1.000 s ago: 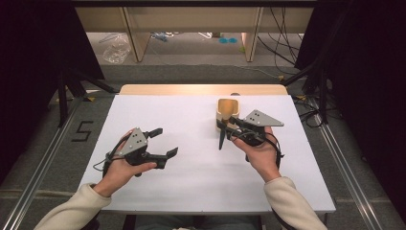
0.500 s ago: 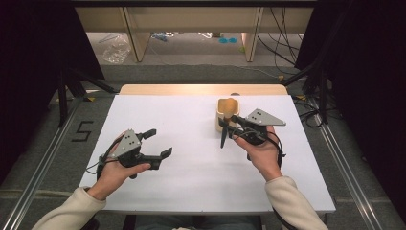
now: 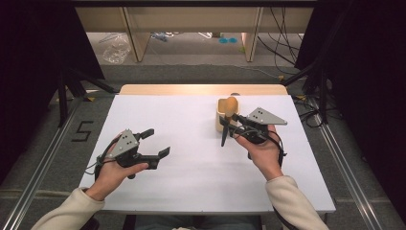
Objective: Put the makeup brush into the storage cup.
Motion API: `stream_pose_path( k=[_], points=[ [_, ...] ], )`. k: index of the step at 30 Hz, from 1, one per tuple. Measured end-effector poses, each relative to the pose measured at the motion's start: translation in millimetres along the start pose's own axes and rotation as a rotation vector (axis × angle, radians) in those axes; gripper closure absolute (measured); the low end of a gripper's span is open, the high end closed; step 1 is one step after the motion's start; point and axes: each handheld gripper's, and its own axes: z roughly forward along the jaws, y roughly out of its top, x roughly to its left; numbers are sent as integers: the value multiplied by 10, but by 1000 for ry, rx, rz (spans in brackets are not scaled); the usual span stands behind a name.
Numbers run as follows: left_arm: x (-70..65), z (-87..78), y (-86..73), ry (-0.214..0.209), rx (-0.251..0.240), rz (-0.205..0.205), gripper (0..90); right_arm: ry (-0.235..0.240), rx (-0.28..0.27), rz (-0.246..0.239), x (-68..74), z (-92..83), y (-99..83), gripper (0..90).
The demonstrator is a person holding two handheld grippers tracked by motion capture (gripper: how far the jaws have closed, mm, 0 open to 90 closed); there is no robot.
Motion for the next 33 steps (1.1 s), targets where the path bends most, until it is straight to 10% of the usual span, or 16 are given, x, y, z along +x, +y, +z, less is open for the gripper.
stream_pose_path(
  k=[33],
  points=[
    [16,-88,-8,11,-11,0,136,-23,-15,7,-62,4,92,640]
  ],
)
